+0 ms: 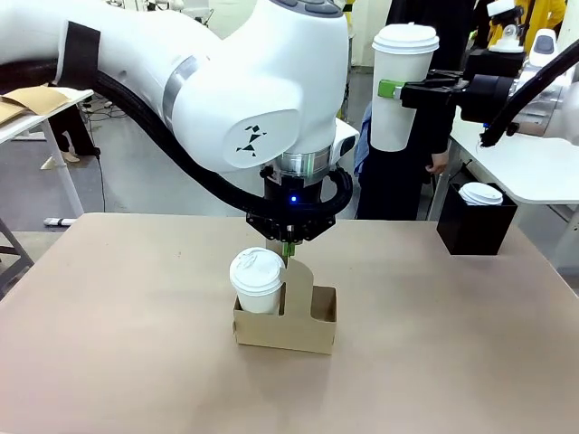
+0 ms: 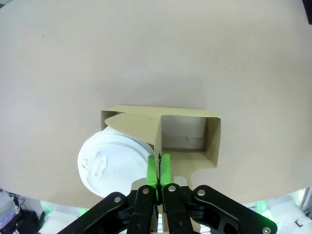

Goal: Pour a drink into a cup and package it in a carrier.
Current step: Insert the held 600 ml Paper Cup into the Cup Carrier.

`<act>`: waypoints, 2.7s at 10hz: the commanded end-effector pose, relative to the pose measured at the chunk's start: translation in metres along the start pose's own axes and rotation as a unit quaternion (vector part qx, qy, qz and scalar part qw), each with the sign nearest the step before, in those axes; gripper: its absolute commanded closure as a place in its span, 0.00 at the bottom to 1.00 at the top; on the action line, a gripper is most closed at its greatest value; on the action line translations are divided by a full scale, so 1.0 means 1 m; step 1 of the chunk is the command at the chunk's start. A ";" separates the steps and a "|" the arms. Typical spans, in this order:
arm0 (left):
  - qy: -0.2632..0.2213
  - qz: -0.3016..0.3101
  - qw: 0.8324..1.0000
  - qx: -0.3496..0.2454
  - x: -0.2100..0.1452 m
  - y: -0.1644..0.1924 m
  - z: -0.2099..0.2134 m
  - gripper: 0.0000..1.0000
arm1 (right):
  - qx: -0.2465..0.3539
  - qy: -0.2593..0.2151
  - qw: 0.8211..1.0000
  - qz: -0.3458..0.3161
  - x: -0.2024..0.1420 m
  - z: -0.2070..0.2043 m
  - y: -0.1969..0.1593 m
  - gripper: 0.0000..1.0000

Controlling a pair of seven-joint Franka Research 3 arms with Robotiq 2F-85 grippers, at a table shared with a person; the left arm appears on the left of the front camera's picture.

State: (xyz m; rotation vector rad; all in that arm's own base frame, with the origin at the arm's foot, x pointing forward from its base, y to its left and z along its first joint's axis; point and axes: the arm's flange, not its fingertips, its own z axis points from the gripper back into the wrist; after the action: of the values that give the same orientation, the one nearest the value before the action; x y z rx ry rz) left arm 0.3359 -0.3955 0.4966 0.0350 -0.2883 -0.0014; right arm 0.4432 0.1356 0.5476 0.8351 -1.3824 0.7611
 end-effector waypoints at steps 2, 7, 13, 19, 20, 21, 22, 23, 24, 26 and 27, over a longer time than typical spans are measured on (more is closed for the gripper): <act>0.000 0.000 1.000 0.000 0.000 0.000 0.000 0.38 | 0.001 -0.006 1.000 0.004 0.003 -0.002 0.000 0.20; -0.018 -0.064 0.993 -0.102 0.000 0.055 0.067 0.00 | 0.130 -0.001 0.991 -0.018 -0.013 0.008 -0.018 0.20; -0.105 -0.298 0.932 -0.180 0.005 0.180 0.083 0.00 | 0.317 -0.012 0.948 0.004 -0.092 -0.012 0.020 0.20; -0.129 -0.322 0.925 -0.153 0.001 0.189 0.083 0.00 | 0.327 -0.010 0.945 -0.006 -0.110 -0.019 0.028 0.20; -0.124 -0.310 0.929 -0.158 -0.004 0.190 0.077 0.00 | 0.303 0.007 0.953 0.001 -0.118 -0.020 0.021 0.20; -0.135 -0.331 0.919 -0.167 -0.010 0.205 0.067 0.00 | 0.340 0.006 0.940 0.007 -0.128 -0.027 0.030 0.20; -0.143 -0.325 0.921 -0.159 -0.012 0.222 0.056 0.00 | 0.359 0.006 0.933 0.012 -0.138 -0.033 0.035 0.20; -0.137 -0.321 0.925 -0.149 -0.014 0.239 0.045 0.00 | 0.363 0.004 0.932 0.016 -0.145 -0.039 0.039 0.20; -0.148 -0.333 0.921 -0.142 -0.020 0.256 0.037 0.00 | 0.380 0.003 0.925 0.018 -0.151 -0.044 0.044 0.20; -0.148 -0.344 0.910 -0.180 -0.027 0.294 0.019 0.00 | 0.406 0.001 0.914 0.003 -0.170 -0.061 0.048 0.20; -0.157 -0.357 0.900 -0.194 -0.033 0.307 0.011 0.00 | 0.422 -0.004 0.906 -0.004 -0.180 -0.068 0.051 0.20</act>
State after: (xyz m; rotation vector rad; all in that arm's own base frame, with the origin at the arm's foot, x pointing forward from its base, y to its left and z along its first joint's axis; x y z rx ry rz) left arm 0.3201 -0.1050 0.5329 -0.2158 -0.5595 -0.7458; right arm 0.4152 0.2203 0.3730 1.4563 -1.0245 1.3410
